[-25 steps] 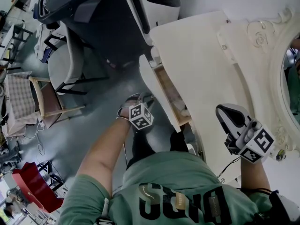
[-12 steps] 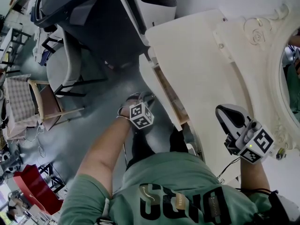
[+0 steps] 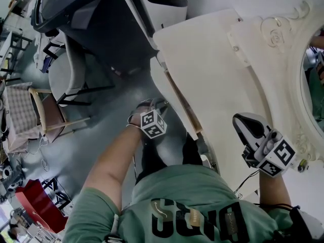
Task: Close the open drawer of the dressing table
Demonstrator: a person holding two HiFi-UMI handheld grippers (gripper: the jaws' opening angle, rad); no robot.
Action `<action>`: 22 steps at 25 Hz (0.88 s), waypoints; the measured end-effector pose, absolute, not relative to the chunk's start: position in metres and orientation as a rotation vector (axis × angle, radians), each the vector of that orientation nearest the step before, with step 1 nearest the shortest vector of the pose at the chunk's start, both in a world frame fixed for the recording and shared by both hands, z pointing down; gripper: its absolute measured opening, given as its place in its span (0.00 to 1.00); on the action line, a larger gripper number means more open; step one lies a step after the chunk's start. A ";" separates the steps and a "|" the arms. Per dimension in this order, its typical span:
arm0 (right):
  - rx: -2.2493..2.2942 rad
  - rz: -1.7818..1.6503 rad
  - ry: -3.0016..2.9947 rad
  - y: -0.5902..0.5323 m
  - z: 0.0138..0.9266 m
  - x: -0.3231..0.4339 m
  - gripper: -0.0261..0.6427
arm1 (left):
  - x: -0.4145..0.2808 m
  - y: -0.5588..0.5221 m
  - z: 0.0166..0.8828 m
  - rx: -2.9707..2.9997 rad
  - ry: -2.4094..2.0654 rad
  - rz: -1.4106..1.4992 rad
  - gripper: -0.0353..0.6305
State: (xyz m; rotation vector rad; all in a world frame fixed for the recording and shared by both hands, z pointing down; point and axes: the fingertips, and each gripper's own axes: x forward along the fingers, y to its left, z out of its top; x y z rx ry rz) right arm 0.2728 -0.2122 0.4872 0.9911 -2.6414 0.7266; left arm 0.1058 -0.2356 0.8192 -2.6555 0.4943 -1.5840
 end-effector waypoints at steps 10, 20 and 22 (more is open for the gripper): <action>1.011 0.735 -2.637 -0.211 0.490 0.285 0.06 | 0.121 -0.243 0.819 -2.643 0.483 -1.577 0.24; 1.034 0.739 -2.632 -0.208 0.492 0.295 0.06 | 0.130 -0.247 0.820 -2.633 0.479 -1.575 0.24; 1.038 0.741 -2.630 -0.207 0.493 0.297 0.06 | 0.132 -0.248 0.821 -2.632 0.478 -1.573 0.24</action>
